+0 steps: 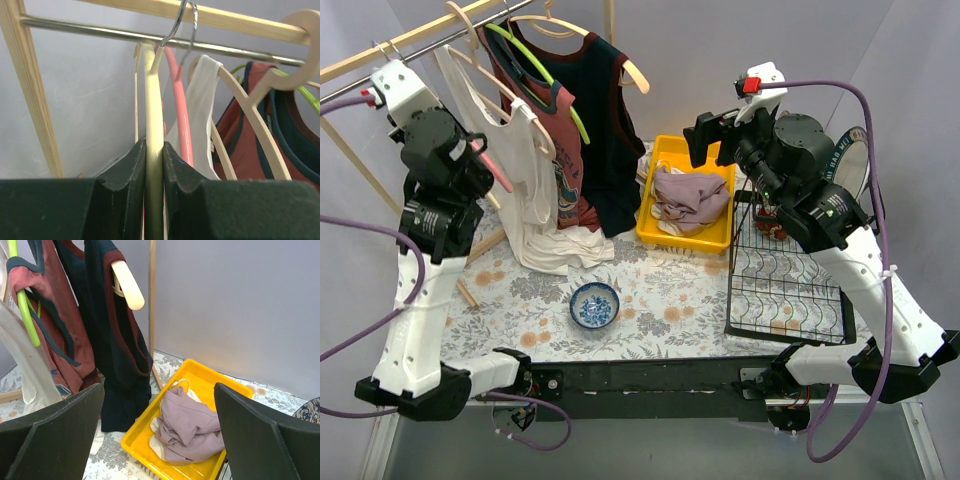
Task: Remove the tank top from the hanger
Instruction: Place the hanger at the clothesline.
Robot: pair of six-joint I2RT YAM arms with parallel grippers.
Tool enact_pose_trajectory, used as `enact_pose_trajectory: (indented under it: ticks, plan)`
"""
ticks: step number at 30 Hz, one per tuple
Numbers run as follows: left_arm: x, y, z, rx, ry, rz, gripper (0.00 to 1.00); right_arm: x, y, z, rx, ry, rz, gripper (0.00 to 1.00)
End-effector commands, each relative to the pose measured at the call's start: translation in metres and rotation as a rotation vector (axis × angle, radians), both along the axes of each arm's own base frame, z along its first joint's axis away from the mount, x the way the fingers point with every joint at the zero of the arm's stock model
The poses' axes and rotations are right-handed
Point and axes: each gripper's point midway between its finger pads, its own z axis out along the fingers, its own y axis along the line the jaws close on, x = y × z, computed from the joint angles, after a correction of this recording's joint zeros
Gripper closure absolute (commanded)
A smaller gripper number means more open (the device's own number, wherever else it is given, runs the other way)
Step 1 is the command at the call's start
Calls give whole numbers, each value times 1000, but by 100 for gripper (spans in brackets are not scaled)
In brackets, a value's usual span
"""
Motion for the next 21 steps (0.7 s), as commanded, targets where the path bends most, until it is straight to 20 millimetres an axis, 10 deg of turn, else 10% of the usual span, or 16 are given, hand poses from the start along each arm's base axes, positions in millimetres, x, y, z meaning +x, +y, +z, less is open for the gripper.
enact_pose_trajectory:
  ticks: [1, 21]
  plan:
    - [21, 24, 8, -61, -20, -26, 100, -10, -11, 29, 20, -78, -14, 2]
    - [23, 62, 17, -53, -9, 51, 100, -5, -6, 22, 0, -72, -14, 2]
